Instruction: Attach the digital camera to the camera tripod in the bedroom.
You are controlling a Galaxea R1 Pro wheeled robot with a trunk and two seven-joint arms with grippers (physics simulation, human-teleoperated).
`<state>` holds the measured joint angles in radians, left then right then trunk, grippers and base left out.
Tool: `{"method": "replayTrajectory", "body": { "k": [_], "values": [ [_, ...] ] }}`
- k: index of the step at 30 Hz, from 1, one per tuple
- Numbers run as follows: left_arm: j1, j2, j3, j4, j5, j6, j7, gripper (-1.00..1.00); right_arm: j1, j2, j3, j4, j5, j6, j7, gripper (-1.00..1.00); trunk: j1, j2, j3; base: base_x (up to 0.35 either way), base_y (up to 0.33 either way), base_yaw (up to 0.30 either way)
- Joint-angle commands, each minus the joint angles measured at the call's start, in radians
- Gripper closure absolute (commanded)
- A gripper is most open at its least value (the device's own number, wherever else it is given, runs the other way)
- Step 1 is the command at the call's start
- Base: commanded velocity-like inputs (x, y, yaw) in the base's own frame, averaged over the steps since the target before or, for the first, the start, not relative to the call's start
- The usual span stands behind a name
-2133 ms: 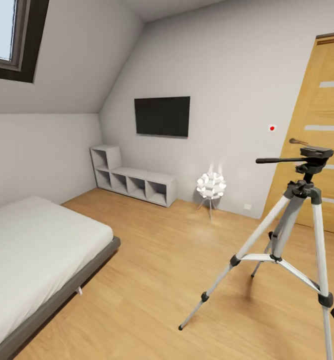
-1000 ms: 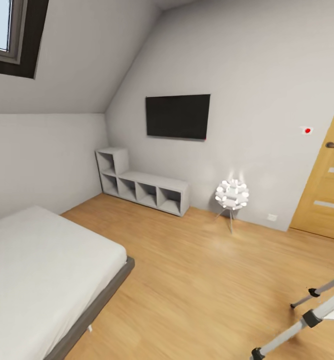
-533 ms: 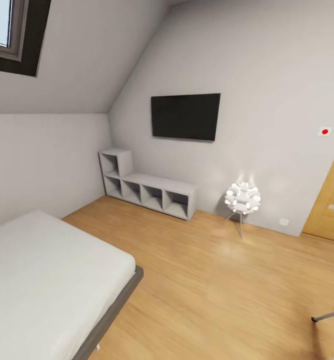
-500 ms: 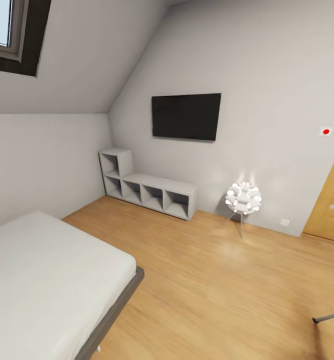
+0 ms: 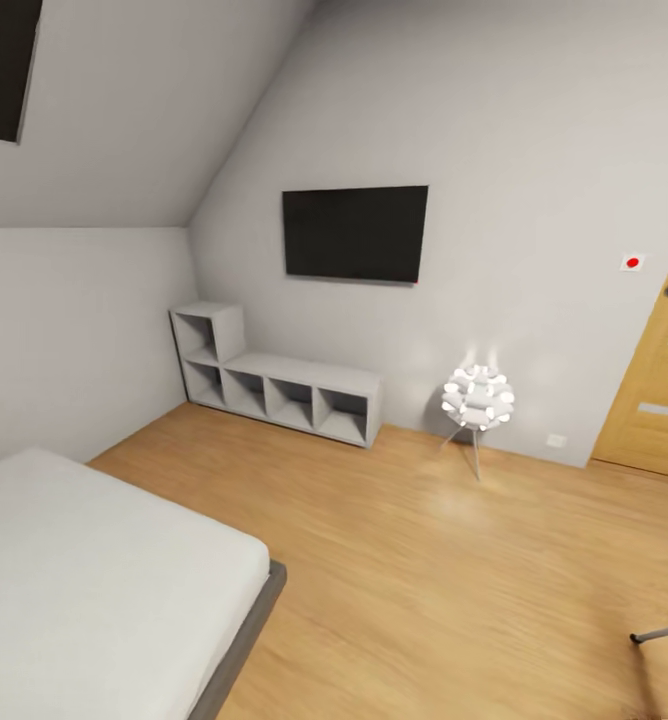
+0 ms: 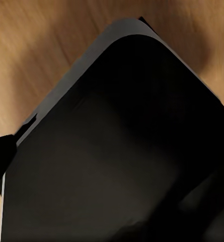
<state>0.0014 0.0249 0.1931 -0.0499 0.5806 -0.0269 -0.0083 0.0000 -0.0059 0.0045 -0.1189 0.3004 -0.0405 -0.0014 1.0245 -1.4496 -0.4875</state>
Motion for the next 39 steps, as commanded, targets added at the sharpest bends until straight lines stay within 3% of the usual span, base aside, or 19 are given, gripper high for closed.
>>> {"method": "replayTrajectory", "body": {
  "k": [1, 16, 17, 23, 39],
  "values": [
    [0.0, -0.001, 0.008, -0.001, -0.004, -0.001, -0.001, -1.0, 0.0, 0.0, 0.0, -0.001, 0.005, -0.002, 0.0, -1.0, 0.0, 0.0, -0.001, 0.249, 0.269, -0.238],
    [0.0, -0.017, 0.007, -0.001, -0.021, -0.002, -0.001, -1.0, 0.0, 0.0, 0.0, -0.001, 0.005, -0.002, 0.0, -1.0, 0.0, 0.0, -0.001, 0.246, 0.266, -0.243],
    [0.0, -0.019, 0.008, -0.001, -0.048, -0.003, 0.0, -1.0, 0.0, 0.0, 0.0, -0.001, 0.005, -0.002, 0.0, -1.0, 0.0, 0.0, -0.001, 0.105, 0.101, -0.235],
    [0.0, -0.021, 0.008, -0.001, -0.086, -0.003, 0.003, -1.0, 0.0, 0.0, 0.0, -0.001, 0.005, -0.002, 0.0, -1.0, 0.0, 0.0, -0.001, 0.052, 0.05, -0.138],
    [0.0, -0.022, 0.008, -0.001, -0.103, -0.004, 0.002, -1.0, 0.0, -0.002, 0.0, -0.001, 0.005, -0.002, 0.0, -1.0, 0.0, 0.0, -0.001, 0.005, 0.005, -0.014]
  ]
}}
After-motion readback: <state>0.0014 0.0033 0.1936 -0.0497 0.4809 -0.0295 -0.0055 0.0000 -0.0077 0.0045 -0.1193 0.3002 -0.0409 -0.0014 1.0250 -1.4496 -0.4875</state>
